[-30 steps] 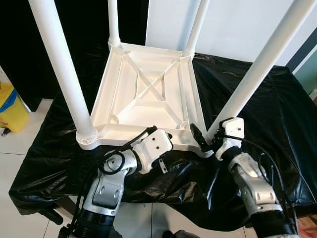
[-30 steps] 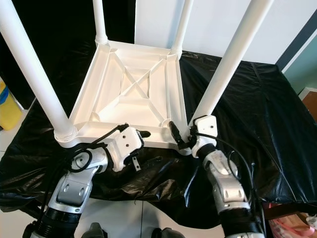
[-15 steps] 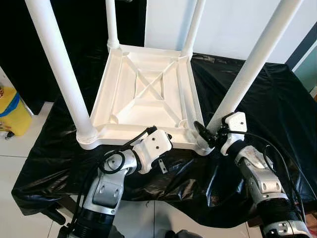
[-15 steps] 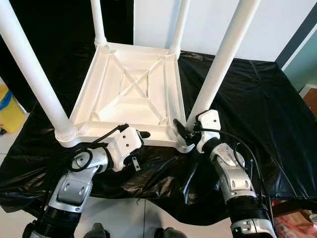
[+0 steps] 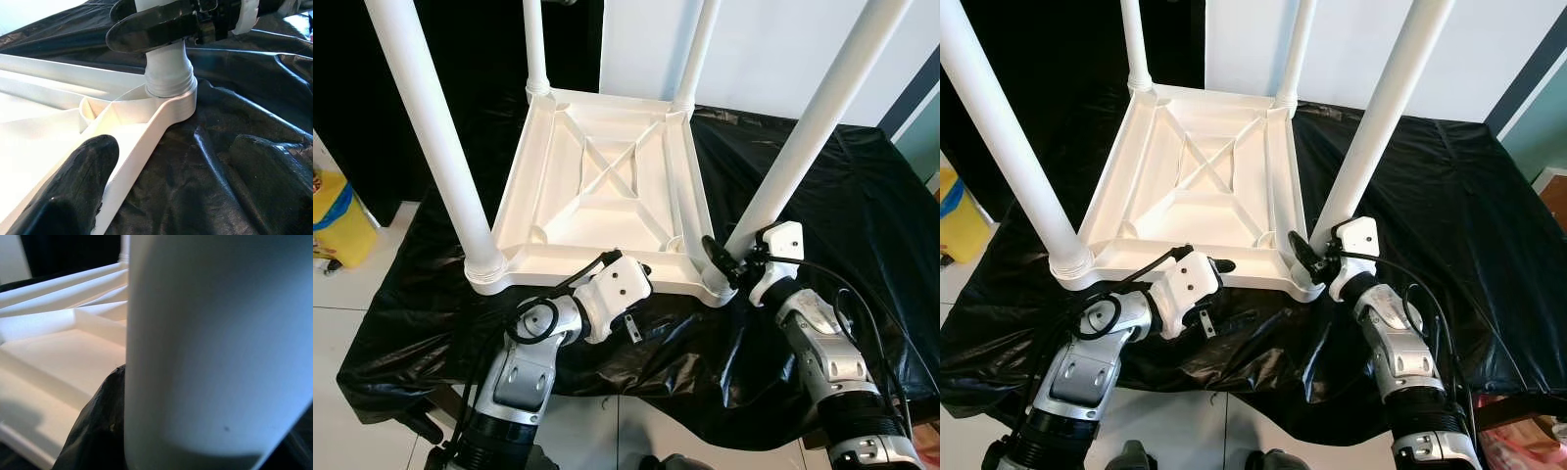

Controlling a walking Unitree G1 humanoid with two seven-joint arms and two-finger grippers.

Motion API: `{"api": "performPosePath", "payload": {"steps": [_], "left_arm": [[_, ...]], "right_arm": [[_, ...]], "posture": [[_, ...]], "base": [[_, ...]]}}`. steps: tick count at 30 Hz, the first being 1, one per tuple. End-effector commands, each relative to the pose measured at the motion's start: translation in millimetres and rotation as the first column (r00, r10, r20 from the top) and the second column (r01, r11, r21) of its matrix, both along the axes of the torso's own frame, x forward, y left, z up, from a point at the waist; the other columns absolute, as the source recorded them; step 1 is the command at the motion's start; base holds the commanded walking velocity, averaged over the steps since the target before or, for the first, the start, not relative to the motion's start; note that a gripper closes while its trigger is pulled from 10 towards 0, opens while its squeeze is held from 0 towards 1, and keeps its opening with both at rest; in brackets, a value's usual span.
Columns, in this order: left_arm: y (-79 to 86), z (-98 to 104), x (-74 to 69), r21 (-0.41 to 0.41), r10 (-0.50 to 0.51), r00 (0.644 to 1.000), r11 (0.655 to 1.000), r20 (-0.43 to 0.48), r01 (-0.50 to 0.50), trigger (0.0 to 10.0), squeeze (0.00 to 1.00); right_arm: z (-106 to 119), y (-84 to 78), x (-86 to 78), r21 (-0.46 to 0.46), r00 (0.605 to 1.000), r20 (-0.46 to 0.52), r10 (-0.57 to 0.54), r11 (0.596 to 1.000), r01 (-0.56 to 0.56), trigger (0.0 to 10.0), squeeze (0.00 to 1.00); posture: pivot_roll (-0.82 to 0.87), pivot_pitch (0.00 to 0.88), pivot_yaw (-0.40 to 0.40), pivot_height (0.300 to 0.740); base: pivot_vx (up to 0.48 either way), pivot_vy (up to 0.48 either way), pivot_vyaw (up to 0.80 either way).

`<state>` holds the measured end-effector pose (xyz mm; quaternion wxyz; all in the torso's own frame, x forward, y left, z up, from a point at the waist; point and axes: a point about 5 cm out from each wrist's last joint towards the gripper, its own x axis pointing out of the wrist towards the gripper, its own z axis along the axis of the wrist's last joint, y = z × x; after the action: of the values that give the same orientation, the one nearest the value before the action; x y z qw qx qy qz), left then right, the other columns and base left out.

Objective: Building children table

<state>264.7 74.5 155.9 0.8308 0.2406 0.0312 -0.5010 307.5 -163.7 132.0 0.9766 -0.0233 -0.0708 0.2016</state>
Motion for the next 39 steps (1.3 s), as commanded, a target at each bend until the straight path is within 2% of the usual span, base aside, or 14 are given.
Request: {"api": "performPosePath", "payload": {"steps": [1, 7, 11, 15, 17, 21, 39], "left_arm": [[-2.1, 1, 4.0, -0.037, 0.108, 0.993, 0.994, 0.049, -0.106, 10.0, 0.00], [-2.8, 1, 4.9, -0.039, 0.107, 0.993, 0.994, 0.051, -0.105, 10.0, 0.00], [-2.3, 2, 6.4, -0.043, 0.109, 0.993, 0.993, 0.054, -0.106, 10.0, 0.00], [-2.1, 2, 6.5, -0.044, 0.109, 0.992, 0.993, 0.055, -0.107, 10.0, 0.00], [-2.0, 2, 6.9, -0.047, 0.112, 0.992, 0.993, 0.058, -0.109, 10.0, 0.00], [-1.9, 2, 6.9, -0.048, 0.113, 0.992, 0.993, 0.058, -0.110, 10.0, 0.00], [-0.8, 3, 7.4, -0.052, 0.120, 0.991, 0.992, 0.059, -0.117, 10.0, 0.00]], "right_arm": [[-12, -3.3, -2.9, -0.013, 0.996, -0.056, -0.076, 0.997, 0.075, 10.0, 0.00], [-14, -2.2, -4.3, -0.010, 0.991, -0.061, -0.123, 0.992, 0.123, 10.0, 0.00], [-17, 6.0, -11.4, 0.024, 0.969, -0.072, -0.235, 0.971, 0.238, 10.0, 0.00], [-17, 7.5, -12.8, 0.031, 0.962, -0.076, -0.261, 0.964, 0.264, 10.0, 0.00], [-18, 13.3, -16.3, 0.054, 0.937, -0.088, -0.337, 0.938, 0.342, 10.0, 0.00], [-18, 18.1, -18.5, 0.066, 0.922, -0.091, -0.375, 0.922, 0.382, 10.0, 0.00], [-14, 21.0, -21.8, 0.087, 0.927, -0.080, -0.367, 0.923, 0.374, 10.0, 0.00]], "posture": [[0.18, 0.059, -0.135, 0.740], [0.18, 0.057, -0.136, 0.740], [0.17, 0.050, -0.139, 0.740], [0.17, 0.050, -0.139, 0.740], [0.17, 0.049, -0.141, 0.740], [0.17, 0.050, -0.142, 0.740], [0.16, 0.060, -0.144, 0.740]], "base": [[0.000, 0.000, 0.00], [0.000, 0.000, 0.00], [0.000, 0.000, 0.00], [0.000, 0.000, 0.00], [0.000, 0.000, 0.00], [0.000, 0.000, 0.00], [0.000, 0.000, 0.00]]}}
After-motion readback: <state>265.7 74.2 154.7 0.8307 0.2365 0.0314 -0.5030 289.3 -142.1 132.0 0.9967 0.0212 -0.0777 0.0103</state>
